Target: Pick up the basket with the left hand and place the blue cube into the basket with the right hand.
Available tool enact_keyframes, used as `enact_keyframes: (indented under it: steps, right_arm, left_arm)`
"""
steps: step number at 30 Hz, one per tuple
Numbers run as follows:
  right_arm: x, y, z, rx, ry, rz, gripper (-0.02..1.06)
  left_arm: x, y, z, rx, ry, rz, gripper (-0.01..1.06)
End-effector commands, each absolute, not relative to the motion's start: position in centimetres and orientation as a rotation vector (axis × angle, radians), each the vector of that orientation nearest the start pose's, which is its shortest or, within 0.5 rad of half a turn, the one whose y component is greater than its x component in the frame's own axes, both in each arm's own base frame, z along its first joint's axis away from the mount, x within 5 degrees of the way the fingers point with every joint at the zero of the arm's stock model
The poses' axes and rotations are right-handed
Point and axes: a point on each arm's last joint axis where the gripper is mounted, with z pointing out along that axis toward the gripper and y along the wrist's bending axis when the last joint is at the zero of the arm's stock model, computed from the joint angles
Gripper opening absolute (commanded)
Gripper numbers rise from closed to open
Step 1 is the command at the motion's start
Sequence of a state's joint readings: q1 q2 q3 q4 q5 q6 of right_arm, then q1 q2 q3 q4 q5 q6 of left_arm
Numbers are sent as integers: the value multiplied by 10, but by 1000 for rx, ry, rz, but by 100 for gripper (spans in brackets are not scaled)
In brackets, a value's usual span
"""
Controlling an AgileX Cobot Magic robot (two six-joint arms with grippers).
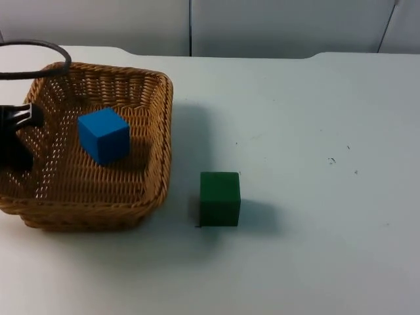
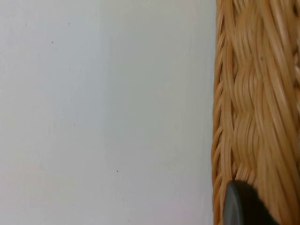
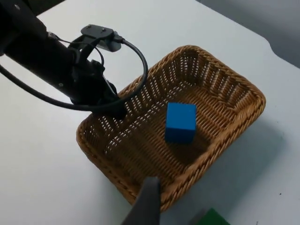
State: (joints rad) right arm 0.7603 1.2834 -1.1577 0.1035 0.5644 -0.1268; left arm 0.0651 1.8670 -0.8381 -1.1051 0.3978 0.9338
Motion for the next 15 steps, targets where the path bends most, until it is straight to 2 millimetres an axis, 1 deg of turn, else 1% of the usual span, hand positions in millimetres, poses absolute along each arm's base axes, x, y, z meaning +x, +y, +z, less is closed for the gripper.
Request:
enact_keyframes:
  steps: [1,3,5,6,7,9,10,15]
  right_arm:
    - [196,195,372,-866,1998,491,82]
    - [192,191,379,-857,1976,498,82]
    - [189,189,382,-854,1971,501,82]
    - [189,189,382,-854,1971,501,82]
    - [188,187,384,-853,1968,502,82]
    - [185,185,385,-857,1972,502,82]
    - [185,185,385,-858,1975,501,82]
    - [184,184,383,-868,1992,497,82]
  left_arm:
    - [325,-9,113,-184,2663,-482,6]
    - [325,-8,109,-185,2672,-472,18]
    - [325,-7,107,-183,2677,-457,36]
    - [325,-7,107,-183,2677,-457,36]
    - [325,-7,106,-181,2678,-449,45]
    - [325,-6,106,-162,2678,-420,56]
    - [325,-5,105,-147,2680,-408,60]
    - [325,-4,105,-130,2679,-384,62]
